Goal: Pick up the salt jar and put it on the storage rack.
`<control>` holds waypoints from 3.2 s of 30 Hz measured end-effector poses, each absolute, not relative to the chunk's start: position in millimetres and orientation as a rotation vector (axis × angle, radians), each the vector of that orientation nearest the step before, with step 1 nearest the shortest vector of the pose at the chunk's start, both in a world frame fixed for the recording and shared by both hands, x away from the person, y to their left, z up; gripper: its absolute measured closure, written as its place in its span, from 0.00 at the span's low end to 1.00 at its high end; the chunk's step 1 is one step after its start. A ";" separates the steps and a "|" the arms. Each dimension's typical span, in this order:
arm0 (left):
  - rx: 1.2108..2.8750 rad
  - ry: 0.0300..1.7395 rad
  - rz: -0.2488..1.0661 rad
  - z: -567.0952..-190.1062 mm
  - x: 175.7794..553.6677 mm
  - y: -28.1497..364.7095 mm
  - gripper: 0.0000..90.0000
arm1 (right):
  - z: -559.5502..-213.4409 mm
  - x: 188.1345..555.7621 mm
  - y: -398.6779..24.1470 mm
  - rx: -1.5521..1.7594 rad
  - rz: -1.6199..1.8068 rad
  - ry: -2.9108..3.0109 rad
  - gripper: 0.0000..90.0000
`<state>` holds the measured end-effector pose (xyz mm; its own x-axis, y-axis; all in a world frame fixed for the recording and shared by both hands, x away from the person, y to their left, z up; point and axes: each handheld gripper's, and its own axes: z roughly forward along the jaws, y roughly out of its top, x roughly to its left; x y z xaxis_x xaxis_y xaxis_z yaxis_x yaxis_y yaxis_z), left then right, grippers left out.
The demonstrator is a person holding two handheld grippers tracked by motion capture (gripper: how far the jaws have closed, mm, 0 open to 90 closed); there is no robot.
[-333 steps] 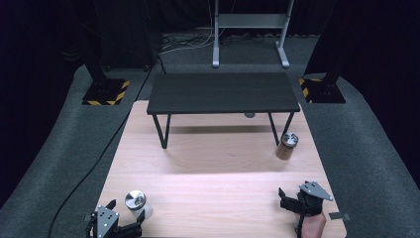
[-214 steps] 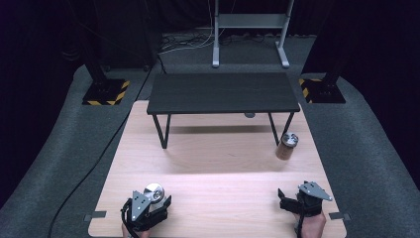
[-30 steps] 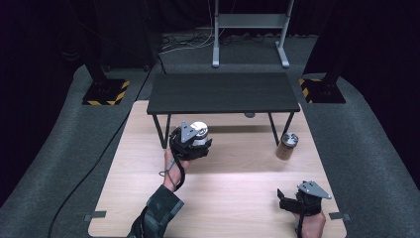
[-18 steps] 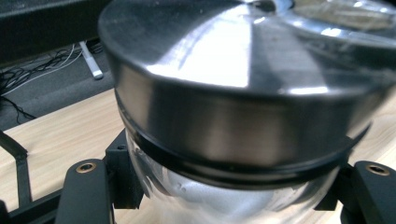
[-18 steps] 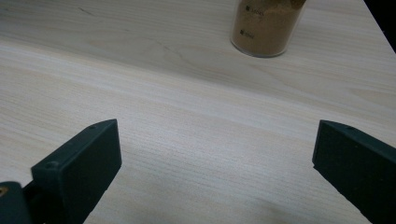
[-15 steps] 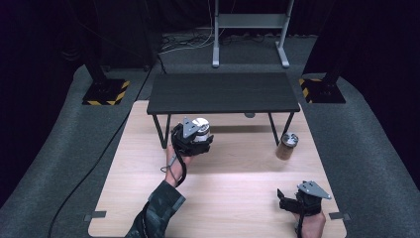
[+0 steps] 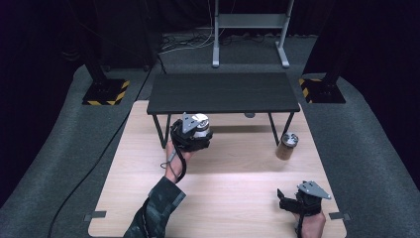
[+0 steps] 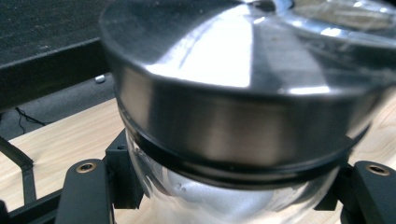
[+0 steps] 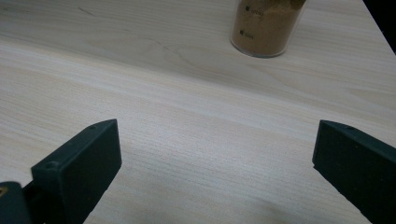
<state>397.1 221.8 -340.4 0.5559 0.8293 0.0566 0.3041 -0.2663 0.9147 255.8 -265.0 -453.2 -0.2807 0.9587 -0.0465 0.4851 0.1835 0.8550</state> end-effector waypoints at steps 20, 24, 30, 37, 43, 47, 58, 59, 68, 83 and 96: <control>1.798 0.916 0.671 -323.7 399.5 223.6 0.34 | -453.2 255.8 -264.9 1.353 1.005 1.859 0.00; 1.788 0.909 0.673 -318.9 399.3 224.3 0.34 | -453.3 255.8 -265.2 1.353 1.007 1.859 0.00; 1.786 0.896 0.683 -312.4 398.6 223.3 0.34 | -453.2 255.9 -265.0 1.355 1.006 1.859 0.00; 1.783 0.883 0.693 -303.7 397.9 220.1 0.34 | -453.3 255.7 -265.4 1.356 1.009 1.857 0.00; 1.780 0.873 0.699 -296.0 398.0 218.4 0.34 | -452.9 256.3 -265.0 1.354 1.004 1.862 0.00; 1.776 0.868 0.695 -293.0 398.8 218.4 0.34 | -453.0 256.3 -265.1 1.352 1.005 1.863 0.00; 1.783 0.857 0.687 -282.9 402.3 213.0 0.34 | -452.8 256.9 -265.6 1.351 1.006 1.868 0.00; 1.784 0.856 0.684 -282.2 402.9 212.8 0.34 | -452.4 257.4 -265.0 1.349 1.001 1.872 0.00; 1.777 0.853 0.659 -275.3 408.8 214.8 0.34 | -451.7 259.6 -269.6 1.361 1.021 1.884 0.00; 1.776 0.820 0.663 -257.2 414.3 212.5 0.34 | -448.8 263.4 -267.0 1.368 0.991 1.910 0.00; 1.801 0.836 0.657 -254.4 430.6 202.4 0.34 | -448.9 262.9 -266.7 1.368 0.991 1.907 0.00</control>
